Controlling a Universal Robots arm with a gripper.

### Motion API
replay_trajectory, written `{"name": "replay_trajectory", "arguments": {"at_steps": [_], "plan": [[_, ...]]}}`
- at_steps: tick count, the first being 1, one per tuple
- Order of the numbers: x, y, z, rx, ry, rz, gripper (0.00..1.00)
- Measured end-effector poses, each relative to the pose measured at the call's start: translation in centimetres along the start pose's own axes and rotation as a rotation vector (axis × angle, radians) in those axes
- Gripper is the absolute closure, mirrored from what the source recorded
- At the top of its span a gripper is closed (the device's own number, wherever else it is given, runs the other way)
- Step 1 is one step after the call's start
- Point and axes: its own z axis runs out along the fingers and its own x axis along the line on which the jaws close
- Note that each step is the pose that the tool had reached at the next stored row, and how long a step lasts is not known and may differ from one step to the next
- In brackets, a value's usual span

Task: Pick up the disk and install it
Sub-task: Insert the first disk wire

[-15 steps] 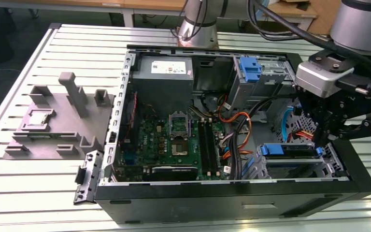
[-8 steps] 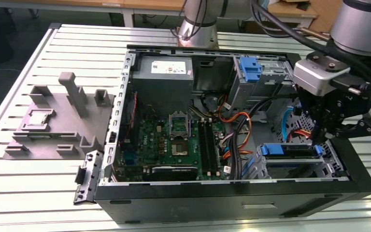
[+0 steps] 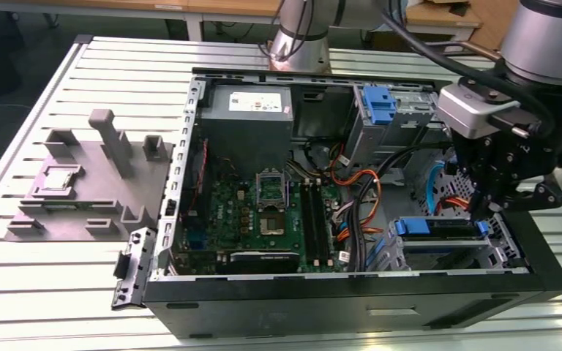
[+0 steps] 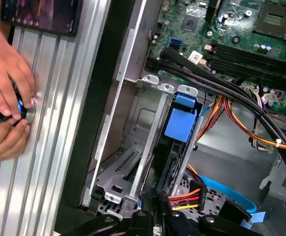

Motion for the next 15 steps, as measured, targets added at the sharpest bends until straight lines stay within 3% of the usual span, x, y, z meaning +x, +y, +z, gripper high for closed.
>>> {"name": "replay_trajectory", "arguments": {"at_steps": [8,15], "plan": [[-0.04,0.03,0.2,-0.0253,0.0142,0.123,0.83],[-0.06,0.04,0.26,-0.0299,-0.0117,0.179,0.83]]}}
